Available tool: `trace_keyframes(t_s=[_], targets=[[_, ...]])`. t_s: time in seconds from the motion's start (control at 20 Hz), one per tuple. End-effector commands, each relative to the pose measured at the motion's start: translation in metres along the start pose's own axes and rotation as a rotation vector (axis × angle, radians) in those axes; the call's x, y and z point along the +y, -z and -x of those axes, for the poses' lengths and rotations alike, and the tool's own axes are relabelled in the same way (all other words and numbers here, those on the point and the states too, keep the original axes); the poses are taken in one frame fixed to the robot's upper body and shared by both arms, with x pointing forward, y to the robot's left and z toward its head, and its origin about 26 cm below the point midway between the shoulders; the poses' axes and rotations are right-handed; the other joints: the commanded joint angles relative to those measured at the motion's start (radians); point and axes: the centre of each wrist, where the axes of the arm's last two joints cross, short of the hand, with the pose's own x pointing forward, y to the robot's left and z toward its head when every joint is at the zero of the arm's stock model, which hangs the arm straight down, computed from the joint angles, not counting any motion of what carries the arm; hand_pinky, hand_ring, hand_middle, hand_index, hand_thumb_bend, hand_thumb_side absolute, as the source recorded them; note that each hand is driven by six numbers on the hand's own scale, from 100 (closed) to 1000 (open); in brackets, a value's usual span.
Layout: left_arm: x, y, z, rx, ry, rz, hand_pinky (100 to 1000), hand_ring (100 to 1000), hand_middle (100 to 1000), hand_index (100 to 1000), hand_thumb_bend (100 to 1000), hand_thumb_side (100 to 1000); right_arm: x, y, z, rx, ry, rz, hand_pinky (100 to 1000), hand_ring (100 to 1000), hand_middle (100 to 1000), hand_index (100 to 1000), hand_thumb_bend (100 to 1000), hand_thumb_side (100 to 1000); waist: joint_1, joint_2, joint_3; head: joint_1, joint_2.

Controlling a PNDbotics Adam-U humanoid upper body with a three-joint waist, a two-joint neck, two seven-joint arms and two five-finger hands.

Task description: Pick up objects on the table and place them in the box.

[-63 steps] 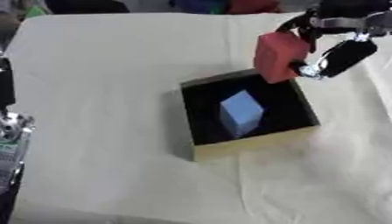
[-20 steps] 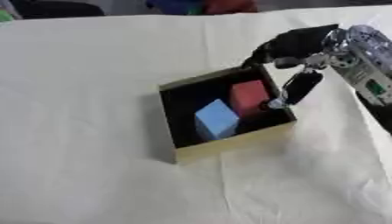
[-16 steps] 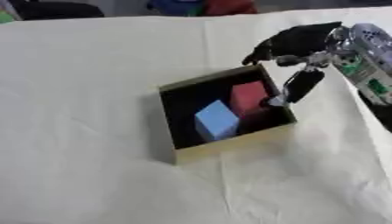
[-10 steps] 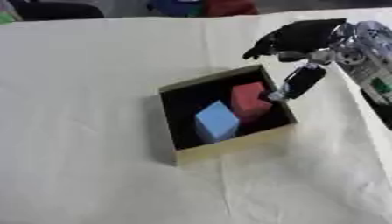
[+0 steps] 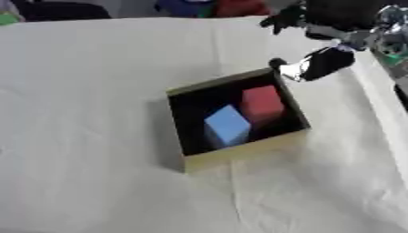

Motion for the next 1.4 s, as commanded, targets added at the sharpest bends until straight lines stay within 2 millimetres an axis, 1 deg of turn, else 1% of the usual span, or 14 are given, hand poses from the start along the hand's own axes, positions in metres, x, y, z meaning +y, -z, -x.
trace_keyframes(t_s=[0.05,0.1,0.2,0.4,0.7,0.9,1.4], targets=[[0.003,0.009,-0.004,-0.038,0.001,-0.011,745,717,730,927,107,816,-0.025,-0.005,-0.006,0.038,0.065,0.234,788,753,696,949,100,840,0.001,-0.018,0.006,0.002,0.001],[0.003,0.009,-0.004,-0.04,0.0,-0.011,745,717,730,927,108,814,-0.026,-0.005,-0.008,0.053,0.092,0.293,790,755,700,949,100,876,0.001,-0.018,0.009,0.0,0.001],[0.003,0.009,-0.004,-0.041,0.0,-0.013,745,717,730,927,109,813,-0.028,-0.005,-0.012,0.073,0.133,0.377,794,759,707,951,100,911,0.0,-0.017,0.014,-0.003,0.0],[0.002,0.01,-0.004,-0.043,0.0,-0.016,745,717,730,927,111,812,-0.028,-0.004,-0.014,0.109,0.208,0.487,798,768,726,954,100,1000,-0.002,-0.016,0.019,-0.008,0.001],[0.002,0.011,-0.004,-0.046,-0.002,-0.021,745,717,730,928,115,809,-0.025,-0.003,-0.011,0.166,0.345,0.651,801,773,746,965,100,1000,-0.002,-0.016,0.026,-0.011,0.002],[0.002,0.011,-0.005,-0.049,-0.004,-0.023,745,718,730,927,117,807,-0.021,-0.004,-0.009,0.186,0.431,0.761,802,773,752,966,100,1000,-0.001,-0.015,0.03,-0.022,0.003],[-0.001,0.013,-0.006,-0.059,-0.018,-0.025,745,718,730,927,119,802,-0.007,-0.007,-0.005,0.204,0.576,0.923,802,774,739,946,100,1000,0.004,-0.011,0.042,-0.04,0.005]])
